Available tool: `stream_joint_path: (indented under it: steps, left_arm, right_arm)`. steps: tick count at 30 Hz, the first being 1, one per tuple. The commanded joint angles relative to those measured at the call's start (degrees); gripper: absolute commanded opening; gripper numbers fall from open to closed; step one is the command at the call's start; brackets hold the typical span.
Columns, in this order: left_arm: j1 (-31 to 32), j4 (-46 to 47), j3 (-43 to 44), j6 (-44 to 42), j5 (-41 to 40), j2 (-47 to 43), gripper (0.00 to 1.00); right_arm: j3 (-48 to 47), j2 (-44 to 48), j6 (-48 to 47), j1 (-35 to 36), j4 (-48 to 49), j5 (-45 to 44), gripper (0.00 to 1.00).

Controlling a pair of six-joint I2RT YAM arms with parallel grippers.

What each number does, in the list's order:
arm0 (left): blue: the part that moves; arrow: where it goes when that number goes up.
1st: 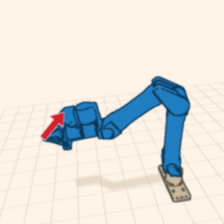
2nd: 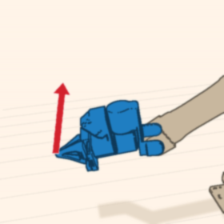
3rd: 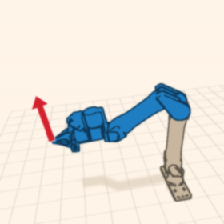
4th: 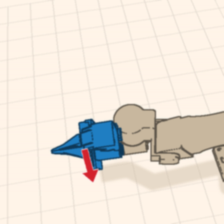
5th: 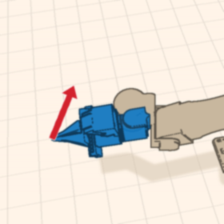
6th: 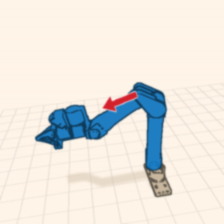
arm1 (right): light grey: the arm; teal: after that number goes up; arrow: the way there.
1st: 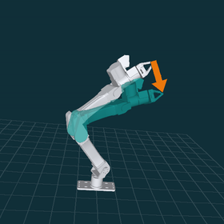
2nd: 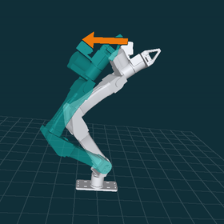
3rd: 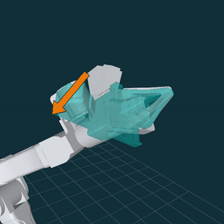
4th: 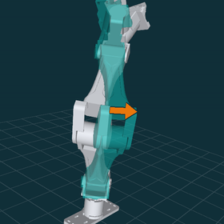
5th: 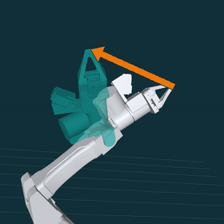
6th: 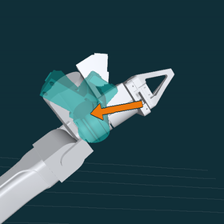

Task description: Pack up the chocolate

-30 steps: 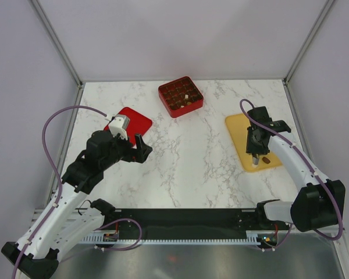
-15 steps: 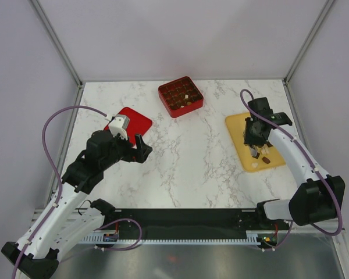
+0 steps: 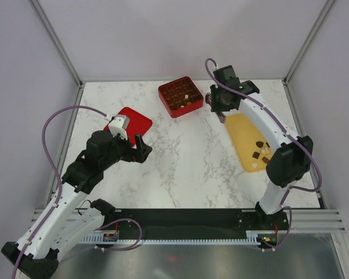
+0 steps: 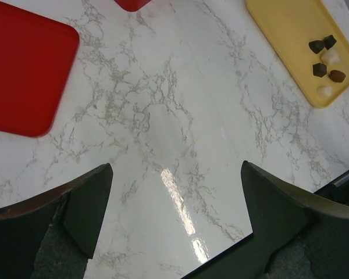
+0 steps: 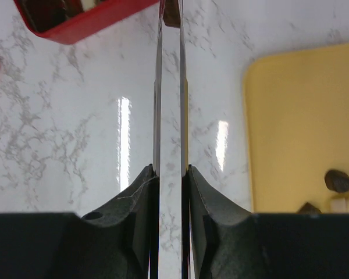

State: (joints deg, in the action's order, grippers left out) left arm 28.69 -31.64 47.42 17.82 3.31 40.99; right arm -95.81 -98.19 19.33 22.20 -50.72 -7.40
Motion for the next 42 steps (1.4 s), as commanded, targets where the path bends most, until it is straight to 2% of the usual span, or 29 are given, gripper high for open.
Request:
stream_joint_path:
  steps: [1,6,10,25,34,42]
  left_arm:
    - [-0.21,0.61,0.83,-2.18,-0.94,0.05,1.00]
    - [-0.21,0.61,0.83,-2.27,-1.11,-0.12,1.00]
    - [-0.21,0.52,0.83,-2.27,-1.03,-0.30,1.00]
    - [-0.21,0.52,0.83,-2.18,-0.85,-0.56,1.00]
    - [-0.21,0.44,0.74,-2.27,-1.03,-1.00,1.00]
    - [-0.21,0.44,0.75,-2.18,-0.94,-0.92,1.00]
  right_arm:
    - [-10.50,-6.38,0.62,3.02,1.85,0.02,0.28]
    - [-18.34,-13.68,0.97,6.27,5.28,0.37,0.29]
    - [-20.91,-16.94,0.71,7.51,7.56,0.46,0.29]
    - [-19.06,-22.57,-1.49,9.01,15.73,-1.48,0.35]
    - [-20.03,-26.43,-2.28,9.80,16.27,-1.83,0.38]
    - [-20.20,-26.53,-3.60,10.06,16.09,-4.11,0.45]
